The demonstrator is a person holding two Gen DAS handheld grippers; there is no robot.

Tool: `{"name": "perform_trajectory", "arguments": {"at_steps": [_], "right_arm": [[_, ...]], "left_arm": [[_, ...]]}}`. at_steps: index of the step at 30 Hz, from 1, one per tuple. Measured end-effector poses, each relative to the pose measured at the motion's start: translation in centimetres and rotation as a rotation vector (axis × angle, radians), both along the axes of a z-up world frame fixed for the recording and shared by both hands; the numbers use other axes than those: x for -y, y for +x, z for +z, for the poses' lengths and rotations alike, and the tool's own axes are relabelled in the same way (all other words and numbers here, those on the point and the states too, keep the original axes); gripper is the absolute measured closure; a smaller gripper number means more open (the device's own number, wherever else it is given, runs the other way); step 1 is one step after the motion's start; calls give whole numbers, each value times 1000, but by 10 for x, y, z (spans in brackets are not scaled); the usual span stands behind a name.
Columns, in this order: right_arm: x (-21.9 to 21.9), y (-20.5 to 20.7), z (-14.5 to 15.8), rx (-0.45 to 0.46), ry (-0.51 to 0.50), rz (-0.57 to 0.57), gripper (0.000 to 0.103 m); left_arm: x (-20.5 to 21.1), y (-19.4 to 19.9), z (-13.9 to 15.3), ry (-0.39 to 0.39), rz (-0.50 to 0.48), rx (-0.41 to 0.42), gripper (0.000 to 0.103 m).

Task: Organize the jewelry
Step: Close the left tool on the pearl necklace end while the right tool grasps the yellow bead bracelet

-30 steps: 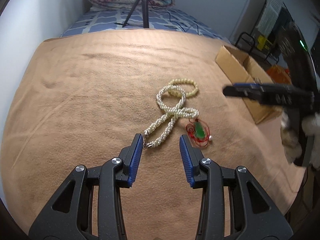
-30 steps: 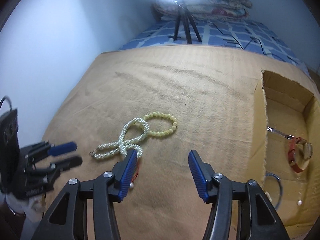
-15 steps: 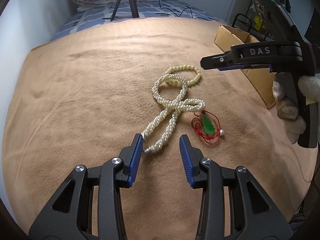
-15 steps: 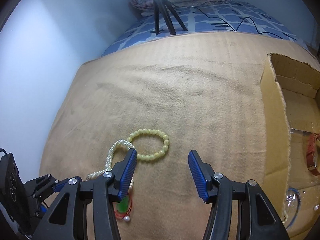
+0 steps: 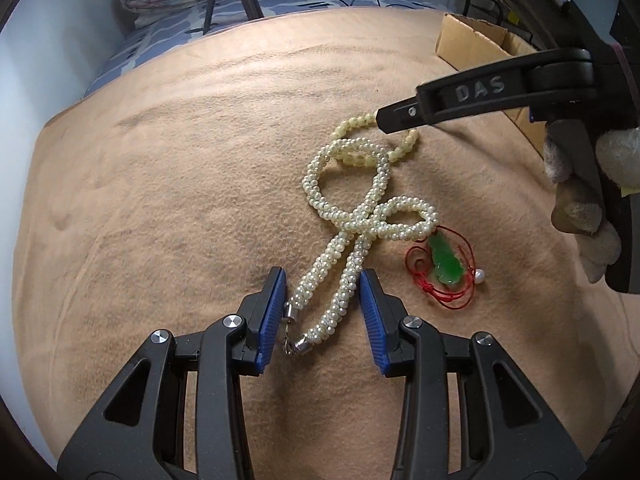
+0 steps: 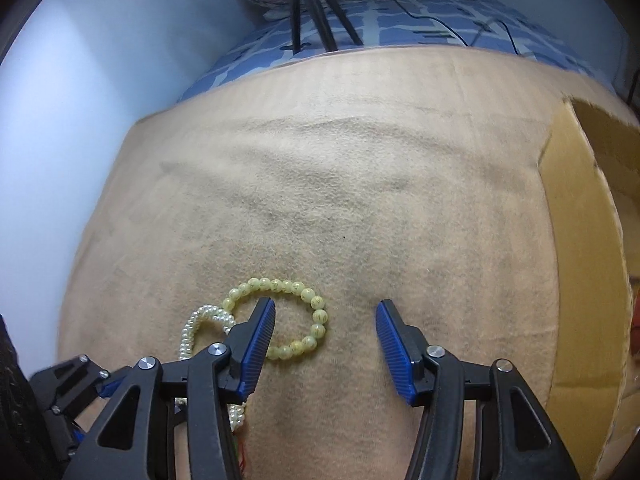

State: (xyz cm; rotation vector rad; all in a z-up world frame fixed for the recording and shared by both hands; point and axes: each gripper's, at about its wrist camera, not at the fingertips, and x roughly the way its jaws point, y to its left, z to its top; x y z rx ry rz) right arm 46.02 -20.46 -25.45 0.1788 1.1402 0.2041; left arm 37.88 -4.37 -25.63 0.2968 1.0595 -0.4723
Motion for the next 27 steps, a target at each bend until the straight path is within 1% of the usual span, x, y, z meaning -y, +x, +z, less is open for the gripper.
{"name": "perform_trajectory", "arguments": {"at_steps": [1,3,4,5,6,7,9,11,12,14,15,19,27], "right_arm": [[-2,0,0,2,-20,10,56],[-8,1,-1,7,-65,35,64],[-10,1,-1,10,-84,47,66],[-12,0,-1,14,-95,55,70],[-13,0,-1,16,-102,64,75],[-14,-1,-1,17,-105,71,77],[-16,-2,0,19,-109,85,91],[-18,-3,1,23,-112,96,97],[-18,-5,3,26,-112,100,98],[-17,-7,6,35,-99,109,98],[-18,-8,8,40,-94,111,98],[-16,-16,18,65,-77,118,98],[-12,-41,46,122,-43,138,98]], "left_arm": [[2,1,-1,6,-6,2,65],[4,3,-2,13,-17,4,67],[6,4,-2,13,-22,4,72],[8,6,-2,8,-26,0,76],[11,8,-2,3,-26,-2,84],[12,8,-2,0,-27,-3,89],[15,7,-1,-3,-19,10,89],[13,7,0,-21,4,17,90],[11,4,1,-33,12,17,90],[4,-1,6,-81,38,11,91],[-1,-4,9,-107,54,9,96],[-18,-12,24,-198,100,5,96],[-40,-30,58,-305,151,33,97]]}}
